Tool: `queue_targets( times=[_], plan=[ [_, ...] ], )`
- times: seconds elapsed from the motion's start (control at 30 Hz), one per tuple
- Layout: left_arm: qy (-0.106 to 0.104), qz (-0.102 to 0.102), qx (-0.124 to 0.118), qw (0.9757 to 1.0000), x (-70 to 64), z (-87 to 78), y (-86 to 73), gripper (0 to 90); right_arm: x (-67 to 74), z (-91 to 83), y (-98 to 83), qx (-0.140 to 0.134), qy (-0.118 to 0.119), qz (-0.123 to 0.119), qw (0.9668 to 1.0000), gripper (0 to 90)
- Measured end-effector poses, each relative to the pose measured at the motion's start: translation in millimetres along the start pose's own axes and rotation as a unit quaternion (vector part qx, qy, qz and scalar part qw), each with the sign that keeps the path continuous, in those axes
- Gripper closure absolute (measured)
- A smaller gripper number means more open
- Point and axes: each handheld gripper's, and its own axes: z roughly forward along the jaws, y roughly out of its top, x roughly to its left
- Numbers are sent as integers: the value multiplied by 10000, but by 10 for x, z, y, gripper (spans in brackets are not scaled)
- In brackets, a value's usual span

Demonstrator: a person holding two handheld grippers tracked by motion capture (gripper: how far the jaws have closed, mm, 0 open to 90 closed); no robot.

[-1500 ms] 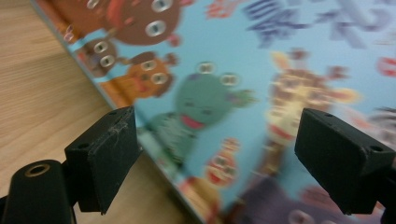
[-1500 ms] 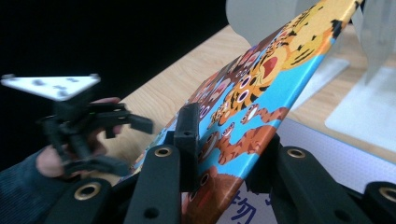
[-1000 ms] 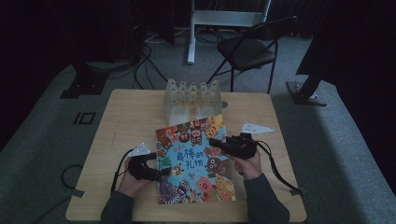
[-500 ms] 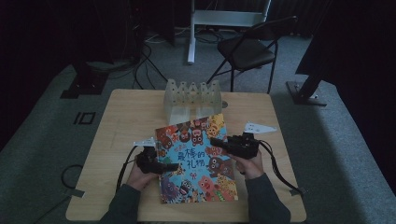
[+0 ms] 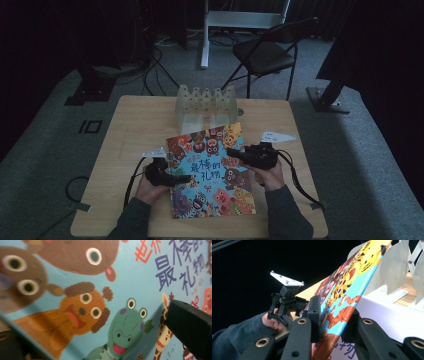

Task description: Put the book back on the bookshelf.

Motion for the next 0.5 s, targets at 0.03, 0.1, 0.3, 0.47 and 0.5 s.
queue_targets(
  times=[0.03,0.1,0.3,0.47,0.5],
  plan=[
    [0,10,-43,10000,-3,-14,-4,72,-2,-8,-3,11,0,-9,10000,746],
    [20,66,-75,9999,-6,-36,-6,104,-20,-19,-13,34,27,-6,10000,750],
    [111,172,-199,9996,-27,-82,-4,169,-80,-45,-51,67,41,-70,9999,730],
    [298,305,-243,9988,-63,-91,1,214,-25,-31,-33,438,-635,-419,9961,575],
    [344,350,-281,9984,-69,-106,3,214,-25,-31,-33,438,-635,-419,9961,575]
  ],
)
